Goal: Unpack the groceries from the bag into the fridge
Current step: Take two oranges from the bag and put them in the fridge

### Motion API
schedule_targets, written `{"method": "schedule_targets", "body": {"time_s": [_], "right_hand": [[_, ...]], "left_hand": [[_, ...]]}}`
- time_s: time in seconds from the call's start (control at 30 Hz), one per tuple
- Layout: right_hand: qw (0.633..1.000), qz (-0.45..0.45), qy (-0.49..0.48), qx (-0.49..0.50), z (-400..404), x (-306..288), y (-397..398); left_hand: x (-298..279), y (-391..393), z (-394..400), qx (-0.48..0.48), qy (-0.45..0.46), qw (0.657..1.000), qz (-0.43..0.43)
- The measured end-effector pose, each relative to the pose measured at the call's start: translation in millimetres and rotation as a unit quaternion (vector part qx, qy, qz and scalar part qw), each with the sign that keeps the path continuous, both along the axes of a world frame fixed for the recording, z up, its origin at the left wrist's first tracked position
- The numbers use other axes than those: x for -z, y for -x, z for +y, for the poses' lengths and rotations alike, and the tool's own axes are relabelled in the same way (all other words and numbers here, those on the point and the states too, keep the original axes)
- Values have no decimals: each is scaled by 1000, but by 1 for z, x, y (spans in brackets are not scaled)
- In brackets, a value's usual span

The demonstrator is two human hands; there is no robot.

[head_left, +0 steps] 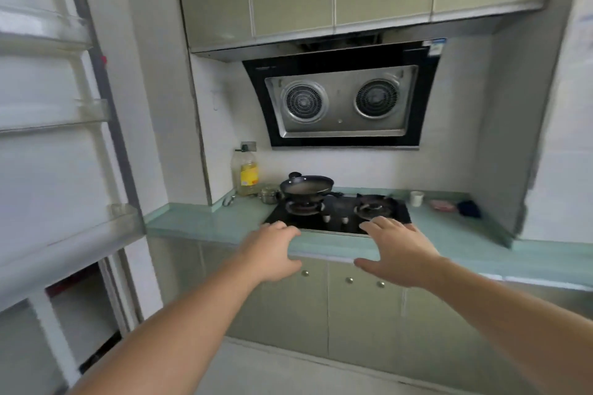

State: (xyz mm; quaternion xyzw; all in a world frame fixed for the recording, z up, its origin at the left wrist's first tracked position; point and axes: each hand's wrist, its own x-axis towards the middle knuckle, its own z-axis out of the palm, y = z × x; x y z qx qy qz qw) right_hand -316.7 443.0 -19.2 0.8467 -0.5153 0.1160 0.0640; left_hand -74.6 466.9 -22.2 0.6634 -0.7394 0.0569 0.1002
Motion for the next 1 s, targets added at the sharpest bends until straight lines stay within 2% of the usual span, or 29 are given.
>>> {"method": "schedule_targets", "body": {"time_s": [0.17, 0.33, 0.53, 0.73, 0.9, 1.0], "right_hand": [[990, -16, -13, 136, 50, 6, 168], [958, -54, -33, 281, 90, 17, 289], [918, -65, -44, 389, 108, 33, 391], [877, -59, -49, 474, 88, 49, 481], [825, -78, -44, 559, 61, 55, 552], [788, -73, -59, 609, 57, 64, 589]], "left_hand": [[9, 168, -14, 133, -19, 991, 9], [13, 299, -27, 244, -30, 969, 0], [23, 430, -56, 338, -56, 939, 13], [49, 543, -119, 412, -82, 907, 38], [57, 636, -194, 457, -111, 879, 71], [70, 692, -214, 492, -136, 857, 73]]}}
